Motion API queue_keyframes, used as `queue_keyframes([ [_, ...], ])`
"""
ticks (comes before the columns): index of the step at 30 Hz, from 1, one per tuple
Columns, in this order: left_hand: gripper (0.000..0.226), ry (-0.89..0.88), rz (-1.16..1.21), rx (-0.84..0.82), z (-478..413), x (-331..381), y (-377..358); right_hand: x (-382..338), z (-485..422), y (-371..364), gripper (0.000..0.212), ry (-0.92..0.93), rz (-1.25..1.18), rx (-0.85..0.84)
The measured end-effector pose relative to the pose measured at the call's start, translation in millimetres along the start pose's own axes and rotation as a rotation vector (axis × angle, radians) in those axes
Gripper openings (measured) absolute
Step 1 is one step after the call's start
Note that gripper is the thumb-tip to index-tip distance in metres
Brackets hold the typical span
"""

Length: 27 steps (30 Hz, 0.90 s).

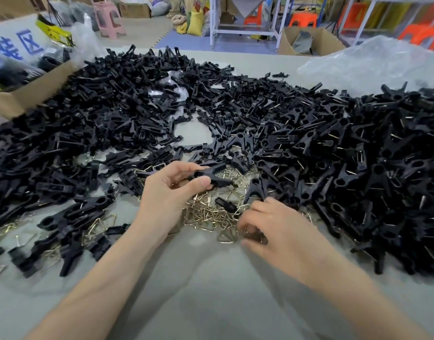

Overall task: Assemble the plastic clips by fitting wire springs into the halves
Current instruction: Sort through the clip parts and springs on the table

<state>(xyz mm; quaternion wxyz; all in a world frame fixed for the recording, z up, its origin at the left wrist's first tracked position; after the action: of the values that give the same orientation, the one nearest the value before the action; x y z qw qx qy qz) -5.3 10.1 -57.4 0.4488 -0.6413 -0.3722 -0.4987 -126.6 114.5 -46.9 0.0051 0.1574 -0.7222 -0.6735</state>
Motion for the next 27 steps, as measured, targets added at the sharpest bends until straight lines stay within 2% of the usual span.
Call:
queue_keyframes([
  [4,0.027,0.001,0.055,-0.004,-1,3,-3,0,-4,-1,0.028,-0.105,0.054,0.068],
  [7,0.023,-0.004,0.035,0.013,-1,3,-2,0,-3,-6,0.039,-0.136,0.048,0.04],
  [11,0.021,-0.001,-0.039,0.01,-1,2,-2,2,-2,-5,0.018,-0.157,0.012,0.082],
  [14,0.03,0.02,-0.042,0.011,1,-1,-2,4,-4,-6,0.005,-0.154,-0.005,0.099],
  [20,0.027,0.012,-0.067,-0.059,2,-6,-10,1,-2,1,0.008,-0.147,-0.029,0.216],
  [22,0.025,0.011,-0.081,-0.057,2,-7,-10,10,1,7,0.011,-0.218,-0.225,0.288],
  [27,0.026,0.016,-0.125,-0.074,4,-8,-10,56,13,3,0.017,-0.51,-0.983,0.372],
])
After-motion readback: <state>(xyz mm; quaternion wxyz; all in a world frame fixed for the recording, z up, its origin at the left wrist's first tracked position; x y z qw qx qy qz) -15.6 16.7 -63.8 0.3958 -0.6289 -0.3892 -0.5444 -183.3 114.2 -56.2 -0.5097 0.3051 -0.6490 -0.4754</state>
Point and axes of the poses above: each hand's wrist, its own z-axis away from the middle knuckle, its own y-axis out of the back of the hand, x = y × z, the point moved 10 cm from there along -z, towards the middle knuckle, and after that the axes turned 8 degrees about z, right-handed, at the moved point
